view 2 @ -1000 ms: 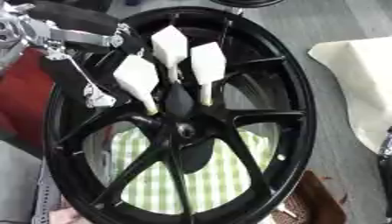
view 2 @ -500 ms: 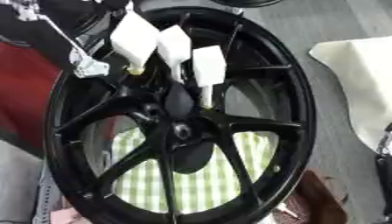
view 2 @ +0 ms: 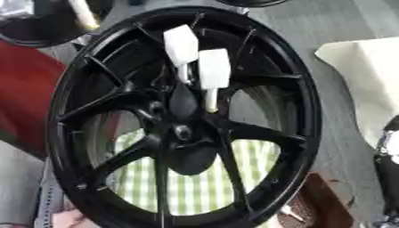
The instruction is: Pull the pin out of the wheel hub.
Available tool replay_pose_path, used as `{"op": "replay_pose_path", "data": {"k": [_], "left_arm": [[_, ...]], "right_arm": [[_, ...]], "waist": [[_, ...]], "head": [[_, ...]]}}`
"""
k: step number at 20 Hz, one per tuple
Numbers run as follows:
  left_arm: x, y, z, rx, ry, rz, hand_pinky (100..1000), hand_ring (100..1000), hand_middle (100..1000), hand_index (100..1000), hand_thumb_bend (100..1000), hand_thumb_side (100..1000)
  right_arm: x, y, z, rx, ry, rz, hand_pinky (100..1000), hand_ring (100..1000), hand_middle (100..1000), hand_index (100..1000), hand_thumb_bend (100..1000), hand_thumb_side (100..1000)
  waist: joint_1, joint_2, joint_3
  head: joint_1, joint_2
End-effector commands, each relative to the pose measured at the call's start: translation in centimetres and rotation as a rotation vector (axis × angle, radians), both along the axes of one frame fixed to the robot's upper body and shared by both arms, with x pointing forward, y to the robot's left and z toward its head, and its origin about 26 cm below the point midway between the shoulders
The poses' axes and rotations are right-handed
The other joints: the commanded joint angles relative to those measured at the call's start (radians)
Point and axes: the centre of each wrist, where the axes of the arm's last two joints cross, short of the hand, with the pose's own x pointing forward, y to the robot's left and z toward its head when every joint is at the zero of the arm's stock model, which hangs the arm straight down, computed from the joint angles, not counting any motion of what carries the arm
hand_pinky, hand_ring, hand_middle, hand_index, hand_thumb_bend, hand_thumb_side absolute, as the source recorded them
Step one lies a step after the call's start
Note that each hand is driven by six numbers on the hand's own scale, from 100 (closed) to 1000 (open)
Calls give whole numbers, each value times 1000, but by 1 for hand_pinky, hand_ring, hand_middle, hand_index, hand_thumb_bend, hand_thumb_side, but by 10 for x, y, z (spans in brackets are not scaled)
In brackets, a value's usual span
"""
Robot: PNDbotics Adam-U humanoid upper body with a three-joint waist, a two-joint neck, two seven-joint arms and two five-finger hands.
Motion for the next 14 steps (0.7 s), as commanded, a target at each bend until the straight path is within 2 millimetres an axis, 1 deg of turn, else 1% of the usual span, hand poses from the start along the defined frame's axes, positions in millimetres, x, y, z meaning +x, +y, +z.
{"op": "replay_pose_path", "data": {"k": [1, 2, 4, 6, 8, 10, 11, 12, 13, 14], "left_arm": [[-17, 64, 17, -115, -68, 191, 789, 463, 324, 475, 100, 260], [-17, 85, 10, -153, -53, 253, 795, 467, 331, 483, 100, 261], [-15, 119, -4, -221, -26, 348, 815, 480, 348, 505, 100, 266], [-15, 148, -21, -282, 6, 407, 837, 504, 393, 551, 100, 268], [-15, 166, -38, -306, 36, 440, 862, 542, 459, 618, 100, 269], [-16, 177, -55, -308, 61, 453, 902, 610, 555, 724, 100, 245], [-17, 181, -61, -306, 72, 460, 939, 689, 648, 806, 100, 216], [-17, 184, -68, -298, 90, 465, 970, 756, 739, 857, 100, 198], [-17, 187, -74, -288, 110, 465, 1000, 821, 838, 906, 100, 509], [-18, 189, -78, -277, 130, 464, 1000, 841, 861, 922, 100, 652]], "right_arm": [[-2, -3, 3, -17, -22, -22, 432, 623, 554, 557, 306, 330], [-2, -3, 3, -17, -23, -26, 432, 623, 554, 558, 306, 330], [-2, -4, 4, -15, -27, -31, 433, 624, 555, 558, 306, 330], [-2, -4, 4, -14, -31, -33, 433, 624, 555, 559, 305, 331], [-2, -4, 4, -12, -36, -35, 434, 624, 555, 559, 305, 332], [-2, -4, 4, -10, -39, -36, 434, 624, 555, 559, 305, 332], [-2, -4, 4, -9, -40, -36, 434, 624, 555, 559, 306, 331], [-2, -4, 4, -7, -41, -36, 434, 624, 555, 559, 307, 331], [-2, -4, 4, -7, -41, -36, 434, 624, 555, 559, 308, 332], [-2, -4, 4, -7, -42, -35, 435, 624, 555, 560, 309, 331]], "waist": [[-5, -31, 9], [-7, -31, 13], [-11, -30, 21], [-16, -29, 27], [-21, -28, 31], [-25, -27, 35], [-27, -27, 36], [-29, -27, 37], [-31, -28, 39], [-32, -28, 40]], "head": [[-14, -5], [-17, -7], [-20, -10], [-23, -12], [-26, -14], [-28, -16], [-29, -17], [-29, -18], [-29, -19], [-29, -20]]}}
